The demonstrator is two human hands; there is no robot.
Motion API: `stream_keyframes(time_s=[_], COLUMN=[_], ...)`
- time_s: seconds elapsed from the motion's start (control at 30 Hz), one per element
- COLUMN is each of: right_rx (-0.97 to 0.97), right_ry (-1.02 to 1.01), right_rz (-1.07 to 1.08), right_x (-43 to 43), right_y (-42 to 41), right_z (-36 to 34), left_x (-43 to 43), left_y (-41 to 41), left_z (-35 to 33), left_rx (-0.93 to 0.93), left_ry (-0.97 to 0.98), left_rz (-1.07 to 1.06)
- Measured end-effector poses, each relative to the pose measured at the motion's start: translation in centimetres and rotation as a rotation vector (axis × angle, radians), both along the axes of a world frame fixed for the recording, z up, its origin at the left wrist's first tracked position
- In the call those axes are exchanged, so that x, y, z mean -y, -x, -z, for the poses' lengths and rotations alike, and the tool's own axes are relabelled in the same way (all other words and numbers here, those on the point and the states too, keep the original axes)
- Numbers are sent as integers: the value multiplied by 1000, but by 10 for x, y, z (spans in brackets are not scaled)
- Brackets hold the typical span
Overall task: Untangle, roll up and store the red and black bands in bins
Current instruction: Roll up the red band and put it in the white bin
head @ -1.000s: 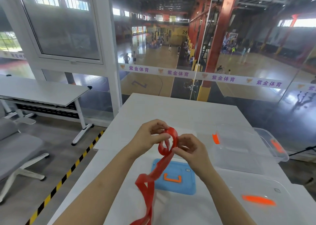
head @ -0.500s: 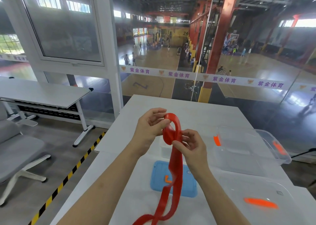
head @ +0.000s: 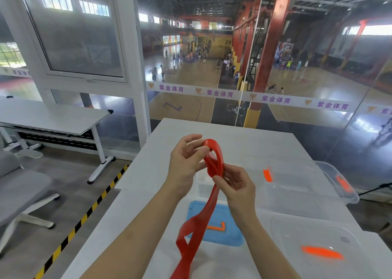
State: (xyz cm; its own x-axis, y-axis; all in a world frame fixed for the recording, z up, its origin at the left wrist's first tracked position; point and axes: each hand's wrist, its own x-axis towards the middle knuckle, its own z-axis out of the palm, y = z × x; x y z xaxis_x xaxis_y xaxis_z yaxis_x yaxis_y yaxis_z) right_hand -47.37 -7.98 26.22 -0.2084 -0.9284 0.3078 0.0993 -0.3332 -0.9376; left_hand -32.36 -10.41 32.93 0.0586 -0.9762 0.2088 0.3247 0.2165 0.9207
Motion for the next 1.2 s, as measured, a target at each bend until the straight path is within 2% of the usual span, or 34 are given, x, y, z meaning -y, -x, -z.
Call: stream_keyframes(time_s=[0.2, 0.37, 0.47, 0.57, 0.67, 0.8, 0.97, 1.1, 1.2], right_rx=[109, 137, 68, -115, -326, -442, -647, -747, -671], right_ry=[-40, 9, 75, 123, 156, 177, 238, 241, 180], right_rz=[62, 76, 63, 0, -80, -132, -203, -287, -300], right_x=[5, 13, 21, 27, 30, 29, 28, 25, 24], right_y=[-2, 14, 22, 34, 40, 43, 53, 54, 54], right_z=[4, -11, -22, -33, -42, -49, -45, -50, -52], left_x=[2, -3, -1, 5, 12, 13, 10, 11, 10], left_y=[-6, -21, -31, -39, -36, -27, -22, -17, -14], left_z=[4, 12, 16, 12, 0, -10, -13, -15, -14], left_rx=[-70, 153, 356, 595, 690, 853, 1199, 1231, 1165], left_ry=[-42, -12, 21, 47, 55, 64, 47, 19, 40], left_rz=[21, 152, 177, 156, 134, 190, 176, 252, 258])
